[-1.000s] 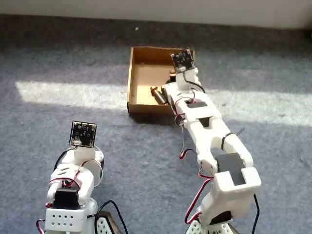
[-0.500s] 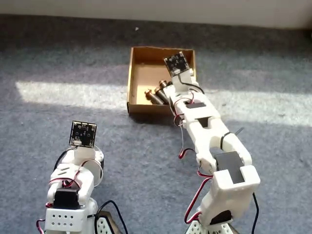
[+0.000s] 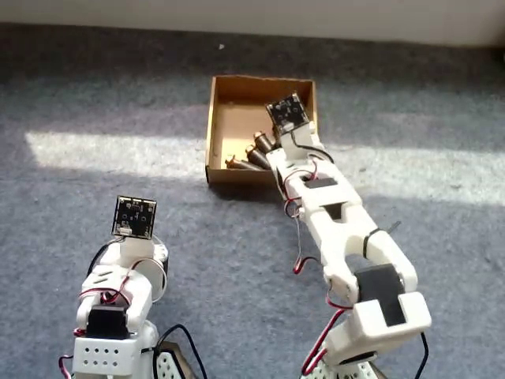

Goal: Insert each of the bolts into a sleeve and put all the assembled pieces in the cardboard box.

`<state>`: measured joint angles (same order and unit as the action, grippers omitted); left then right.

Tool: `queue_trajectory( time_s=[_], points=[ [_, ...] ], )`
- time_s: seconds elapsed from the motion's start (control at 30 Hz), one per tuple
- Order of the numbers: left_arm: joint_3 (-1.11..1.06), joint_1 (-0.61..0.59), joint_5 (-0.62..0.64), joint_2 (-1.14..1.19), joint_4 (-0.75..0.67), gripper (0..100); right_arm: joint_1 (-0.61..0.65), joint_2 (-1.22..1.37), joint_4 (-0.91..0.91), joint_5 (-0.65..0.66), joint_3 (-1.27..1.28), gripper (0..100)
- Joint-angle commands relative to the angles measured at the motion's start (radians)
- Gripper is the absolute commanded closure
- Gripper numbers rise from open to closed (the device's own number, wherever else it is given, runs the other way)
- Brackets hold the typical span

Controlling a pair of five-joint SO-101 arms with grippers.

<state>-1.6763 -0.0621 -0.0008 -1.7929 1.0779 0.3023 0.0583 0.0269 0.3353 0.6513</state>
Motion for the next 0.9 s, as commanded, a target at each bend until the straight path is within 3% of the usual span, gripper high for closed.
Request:
queue_trajectory(
  time_s=[0.0, 0.87],
  points=[
    [-0.021, -0.015, -0.009, -0.013, -0.002, 99, 0.015, -0.182, -0.001, 0.009, 0.067, 99.1],
    [-0.021, -0.015, -0.009, -0.013, -0.002, 99, -0.019, -1.148, -0.001, 0.008, 0.743, 99.1]
  ],
)
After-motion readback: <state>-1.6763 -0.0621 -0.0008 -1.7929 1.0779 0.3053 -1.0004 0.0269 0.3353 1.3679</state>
